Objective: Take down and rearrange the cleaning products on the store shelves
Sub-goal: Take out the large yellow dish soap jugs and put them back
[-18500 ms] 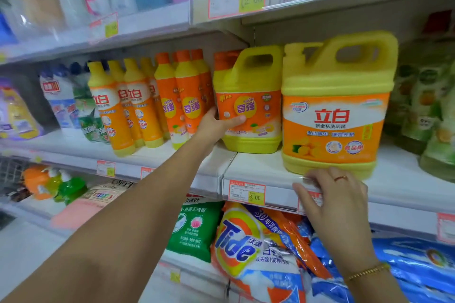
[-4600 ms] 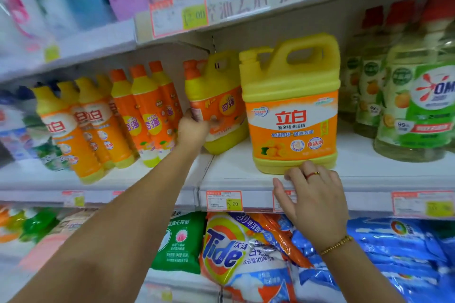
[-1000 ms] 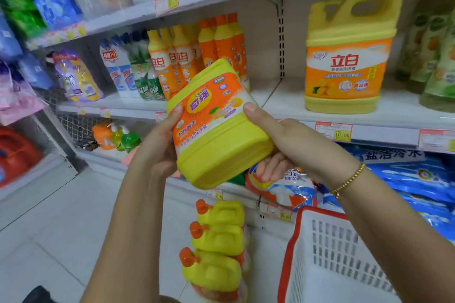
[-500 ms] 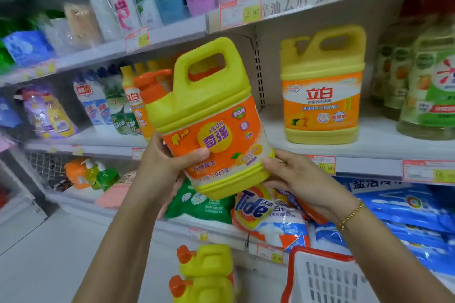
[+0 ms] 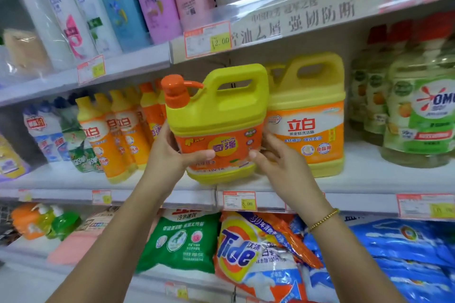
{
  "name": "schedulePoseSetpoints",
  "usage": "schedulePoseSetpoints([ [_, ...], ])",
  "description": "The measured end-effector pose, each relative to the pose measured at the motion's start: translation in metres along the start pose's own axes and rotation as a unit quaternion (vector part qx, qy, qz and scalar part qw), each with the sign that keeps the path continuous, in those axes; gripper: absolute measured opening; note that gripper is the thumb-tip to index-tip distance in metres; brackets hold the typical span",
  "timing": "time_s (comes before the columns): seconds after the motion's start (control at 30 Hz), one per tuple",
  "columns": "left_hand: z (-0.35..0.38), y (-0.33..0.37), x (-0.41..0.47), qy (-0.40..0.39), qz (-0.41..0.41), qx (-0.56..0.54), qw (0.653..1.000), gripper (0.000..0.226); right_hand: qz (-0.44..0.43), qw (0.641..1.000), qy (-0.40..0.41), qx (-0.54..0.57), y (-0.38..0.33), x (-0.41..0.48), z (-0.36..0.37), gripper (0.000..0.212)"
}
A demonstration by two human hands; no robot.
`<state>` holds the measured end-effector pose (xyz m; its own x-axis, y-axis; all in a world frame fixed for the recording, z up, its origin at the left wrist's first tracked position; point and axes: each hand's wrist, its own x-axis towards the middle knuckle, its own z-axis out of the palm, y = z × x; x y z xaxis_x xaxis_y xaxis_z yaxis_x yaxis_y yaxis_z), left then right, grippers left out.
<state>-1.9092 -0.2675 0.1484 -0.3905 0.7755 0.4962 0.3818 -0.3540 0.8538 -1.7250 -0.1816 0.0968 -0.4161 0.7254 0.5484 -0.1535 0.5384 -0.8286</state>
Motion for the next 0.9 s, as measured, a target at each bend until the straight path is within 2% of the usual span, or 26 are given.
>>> schedulePoseSetpoints([
  [0.1, 0.0, -0.012, 0.017, 0.008, -0.014, -0.032, 0.999, 0.082, 0.01, 0.997, 0.0, -0.078, 0.001, 0.005, -0.002, 0.059],
  [0.17, 0.0, -0.023, 0.028, 0.007, -0.025, -0.048, 0.998, 0.086, -0.002, 0.986, -0.004, -0.166, 0.002, 0.006, -0.005, 0.056],
  [0.3, 0.0, -0.045, 0.047, -0.004, -0.052, -0.061, 0.997, 0.089, -0.041, 0.933, -0.07, -0.35, 0.01, 0.0, -0.007, 0.049],
  [0.47, 0.003, -0.06, 0.067, -0.053, -0.101, -0.085, 0.99, 0.071, -0.046, 0.906, -0.124, -0.403, 0.032, -0.006, -0.006, 0.04],
  [0.57, 0.004, -0.062, 0.072, -0.068, -0.108, -0.05, 0.991, 0.069, -0.073, 0.884, -0.129, -0.443, 0.04, -0.007, -0.01, 0.038],
  [0.7, 0.02, -0.079, 0.052, -0.022, -0.13, 0.095, 0.987, 0.071, -0.139, 0.832, -0.064, -0.534, 0.042, -0.014, -0.037, 0.044],
  [0.77, 0.031, -0.092, 0.049, 0.011, -0.141, 0.124, 0.982, 0.072, -0.136, 0.809, -0.04, -0.57, 0.041, -0.021, -0.057, 0.044],
  [0.83, 0.037, -0.098, 0.056, 0.028, -0.151, 0.136, 0.979, 0.074, -0.128, 0.798, -0.024, -0.589, 0.04, -0.027, -0.075, 0.043],
  [0.9, 0.038, -0.101, 0.069, 0.017, -0.16, 0.154, 0.975, 0.068, -0.103, 0.801, 0.007, -0.59, 0.041, -0.032, -0.092, 0.044],
])
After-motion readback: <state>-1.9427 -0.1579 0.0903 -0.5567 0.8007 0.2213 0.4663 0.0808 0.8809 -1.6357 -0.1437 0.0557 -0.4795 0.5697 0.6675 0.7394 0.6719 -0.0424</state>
